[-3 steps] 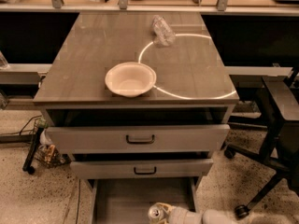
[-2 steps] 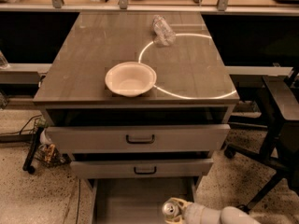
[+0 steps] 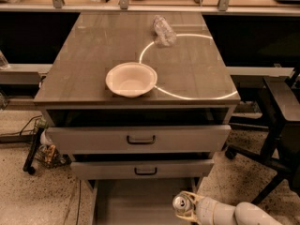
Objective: Pick 7up can from bottom drawer and place on counter
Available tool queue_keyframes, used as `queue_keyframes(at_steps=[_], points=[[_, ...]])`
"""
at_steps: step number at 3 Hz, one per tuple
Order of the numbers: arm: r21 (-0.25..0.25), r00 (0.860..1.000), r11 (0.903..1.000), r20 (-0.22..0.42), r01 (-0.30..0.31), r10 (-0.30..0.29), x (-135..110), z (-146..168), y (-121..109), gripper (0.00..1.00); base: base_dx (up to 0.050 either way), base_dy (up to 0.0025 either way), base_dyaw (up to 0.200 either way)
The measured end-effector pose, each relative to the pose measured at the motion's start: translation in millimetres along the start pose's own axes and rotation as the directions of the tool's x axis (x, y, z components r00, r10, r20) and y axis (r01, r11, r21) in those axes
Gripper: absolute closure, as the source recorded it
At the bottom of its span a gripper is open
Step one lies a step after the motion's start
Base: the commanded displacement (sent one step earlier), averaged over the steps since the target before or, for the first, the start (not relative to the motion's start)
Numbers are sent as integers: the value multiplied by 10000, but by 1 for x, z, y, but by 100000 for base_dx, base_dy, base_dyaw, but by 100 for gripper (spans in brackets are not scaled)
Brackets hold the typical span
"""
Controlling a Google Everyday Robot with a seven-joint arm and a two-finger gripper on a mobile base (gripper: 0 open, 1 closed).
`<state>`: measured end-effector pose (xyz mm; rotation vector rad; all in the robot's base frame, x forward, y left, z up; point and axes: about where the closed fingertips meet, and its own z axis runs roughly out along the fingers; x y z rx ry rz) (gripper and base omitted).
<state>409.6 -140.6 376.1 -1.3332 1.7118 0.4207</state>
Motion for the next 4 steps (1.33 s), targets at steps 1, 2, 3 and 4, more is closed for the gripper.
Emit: queue_keyframes(at_steps=[1, 2, 3, 4], points=[[321, 9999, 9995, -127, 18, -14, -12, -27, -14, 100, 0, 0, 0], [1024, 9982, 9938, -381, -422, 463, -42, -98, -45, 100, 0, 0, 0], [1440, 9953, 9871, -571, -694, 783, -58, -141, -64, 100, 0, 0, 0], [1821, 9953, 9804, -456, -757, 853, -93, -185, -85, 100, 0, 0, 0]])
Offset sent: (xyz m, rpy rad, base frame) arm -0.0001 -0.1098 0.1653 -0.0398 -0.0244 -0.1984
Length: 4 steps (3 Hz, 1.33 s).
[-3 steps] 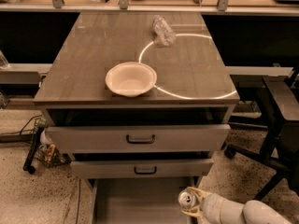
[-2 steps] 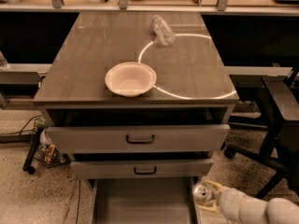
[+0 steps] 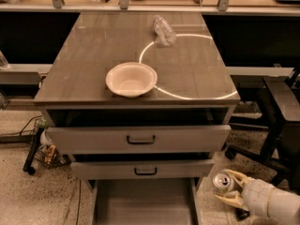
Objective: Pick 7up can from bottom drawer and place on counter
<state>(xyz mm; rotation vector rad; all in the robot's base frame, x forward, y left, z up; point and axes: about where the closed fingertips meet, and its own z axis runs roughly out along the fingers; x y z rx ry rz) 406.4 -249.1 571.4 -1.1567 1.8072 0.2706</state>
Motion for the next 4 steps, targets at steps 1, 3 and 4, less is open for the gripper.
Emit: queue_keyframes(at_steps=[1, 3, 4], points=[[578, 9971, 9958, -296, 716, -700, -53, -42, -23, 100, 0, 0, 0], [545, 9980, 9973, -441, 485, -462, -65, -47, -29, 100, 0, 0, 0], [758, 9985, 9969, -515, 207, -168, -93, -71, -52, 100, 0, 0, 0]])
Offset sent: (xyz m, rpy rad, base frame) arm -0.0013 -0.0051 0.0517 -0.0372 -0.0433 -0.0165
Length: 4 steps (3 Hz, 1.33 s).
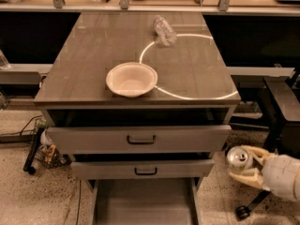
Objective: Pick 7up can from bottom drawer and place on counter
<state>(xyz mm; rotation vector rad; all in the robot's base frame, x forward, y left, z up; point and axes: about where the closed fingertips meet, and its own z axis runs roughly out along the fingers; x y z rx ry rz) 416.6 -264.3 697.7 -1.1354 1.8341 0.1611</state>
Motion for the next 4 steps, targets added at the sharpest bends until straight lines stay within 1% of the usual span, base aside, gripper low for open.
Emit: queue_keyframes(at_steps=[1, 2, 3, 4], points=[[336, 9997, 9991, 53, -254, 252, -30, -30, -33, 100, 0, 0, 0], [683, 9984, 9973, 512, -261, 226, -58, -51, -59, 100, 0, 0, 0], [1063, 9917, 9943, 1280, 14, -151, -106, -70, -86, 100, 0, 0, 0], [1119, 9821, 9936, 1844, 171, -377, -151, -81, -101, 100, 0, 0, 0]])
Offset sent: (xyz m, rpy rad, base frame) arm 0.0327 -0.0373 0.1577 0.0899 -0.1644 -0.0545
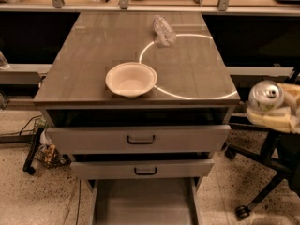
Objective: Pick 7up can from bottom drawer and place on counter
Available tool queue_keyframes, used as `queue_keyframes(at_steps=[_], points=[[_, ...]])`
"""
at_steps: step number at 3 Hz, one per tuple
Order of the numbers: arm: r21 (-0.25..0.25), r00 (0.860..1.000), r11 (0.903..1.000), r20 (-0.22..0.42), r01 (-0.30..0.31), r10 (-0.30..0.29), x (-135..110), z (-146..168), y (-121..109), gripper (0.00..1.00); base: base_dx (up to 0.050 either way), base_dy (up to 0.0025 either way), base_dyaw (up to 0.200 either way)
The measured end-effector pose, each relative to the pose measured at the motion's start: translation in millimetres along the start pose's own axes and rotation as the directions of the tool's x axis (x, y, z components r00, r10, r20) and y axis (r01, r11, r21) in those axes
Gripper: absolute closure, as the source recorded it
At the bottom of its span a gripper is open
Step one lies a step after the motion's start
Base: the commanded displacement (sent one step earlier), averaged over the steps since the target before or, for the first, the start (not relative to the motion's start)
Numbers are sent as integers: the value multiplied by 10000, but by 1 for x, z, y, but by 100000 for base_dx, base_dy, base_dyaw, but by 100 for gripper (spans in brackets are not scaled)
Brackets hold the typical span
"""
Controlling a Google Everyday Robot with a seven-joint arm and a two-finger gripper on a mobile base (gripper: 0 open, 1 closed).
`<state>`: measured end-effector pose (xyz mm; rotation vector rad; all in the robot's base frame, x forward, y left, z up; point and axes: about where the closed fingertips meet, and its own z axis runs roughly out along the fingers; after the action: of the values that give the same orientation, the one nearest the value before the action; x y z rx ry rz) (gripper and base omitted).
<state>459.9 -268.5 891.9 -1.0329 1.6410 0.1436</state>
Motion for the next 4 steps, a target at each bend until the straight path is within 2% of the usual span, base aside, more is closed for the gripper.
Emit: queue_keyframes(at_steps=[1, 2, 4], points=[[-207, 9996, 9998, 290, 22, -16, -34, 5, -8, 100, 0, 0, 0], [-646, 9989, 9979, 469, -45, 75, -49, 38, -8, 100, 0, 0, 0], [-1382, 9981, 9901, 523, -257, 332, -55, 137, 2, 100, 0, 0, 0]])
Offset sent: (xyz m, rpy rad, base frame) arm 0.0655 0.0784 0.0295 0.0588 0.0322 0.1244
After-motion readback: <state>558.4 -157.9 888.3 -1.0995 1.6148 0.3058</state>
